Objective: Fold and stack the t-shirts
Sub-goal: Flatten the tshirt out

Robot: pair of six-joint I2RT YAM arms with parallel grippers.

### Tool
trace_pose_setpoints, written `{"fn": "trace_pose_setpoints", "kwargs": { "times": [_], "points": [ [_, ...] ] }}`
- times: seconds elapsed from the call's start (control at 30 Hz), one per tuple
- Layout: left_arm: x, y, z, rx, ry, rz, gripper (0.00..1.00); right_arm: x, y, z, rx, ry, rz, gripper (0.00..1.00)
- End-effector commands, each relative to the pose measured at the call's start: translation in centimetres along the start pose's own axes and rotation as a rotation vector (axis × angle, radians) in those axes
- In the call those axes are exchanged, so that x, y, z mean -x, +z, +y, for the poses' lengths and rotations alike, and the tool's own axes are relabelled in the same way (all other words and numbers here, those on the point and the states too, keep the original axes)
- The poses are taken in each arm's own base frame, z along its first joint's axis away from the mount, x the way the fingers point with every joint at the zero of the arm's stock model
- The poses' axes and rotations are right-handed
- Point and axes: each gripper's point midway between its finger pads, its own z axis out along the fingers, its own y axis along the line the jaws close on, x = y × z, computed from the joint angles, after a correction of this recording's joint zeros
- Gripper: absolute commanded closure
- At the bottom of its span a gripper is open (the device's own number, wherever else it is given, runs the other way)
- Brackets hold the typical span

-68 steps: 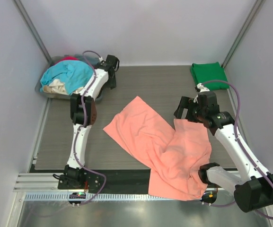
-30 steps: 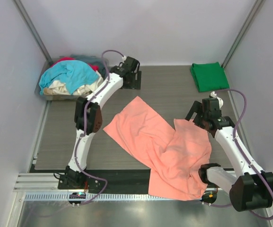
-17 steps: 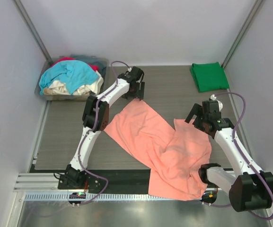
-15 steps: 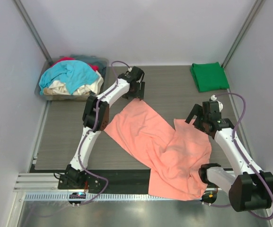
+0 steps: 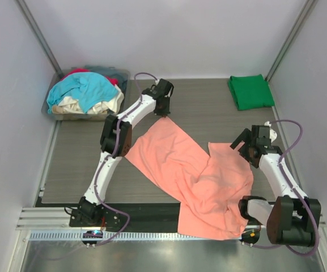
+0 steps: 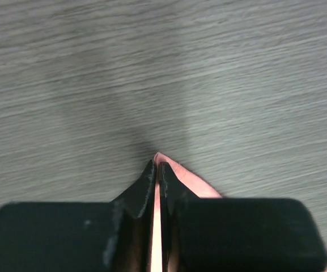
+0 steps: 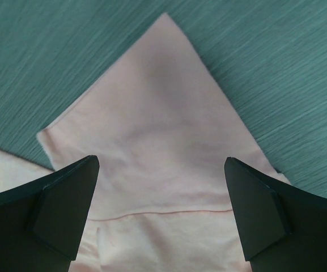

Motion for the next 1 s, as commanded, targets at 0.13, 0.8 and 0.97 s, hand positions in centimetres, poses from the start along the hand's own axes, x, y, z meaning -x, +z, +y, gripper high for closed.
{"fn": "trace_pose_setpoints", "kwargs": {
  "times": [0.13,0.8,0.97],
  "points": [
    [-1.5,-0.8,-0.8,-0.036,-0.011,0.03,1.0,1.7,3.4,-3.1,-0.087,0.153,-0.043,0.06],
    [-1.4,-6.8,3.1,-0.038,-0.174,-0.034,1.0,1.0,8.0,2.7,0.074,0.068,0.074,0.99],
    [-0.4,-10.2,4.6,-0.008,-0.202,-0.074,1.0,6.6,4.0,5.6,0.149,0.043,-0.057,0.99]
  ]
}}
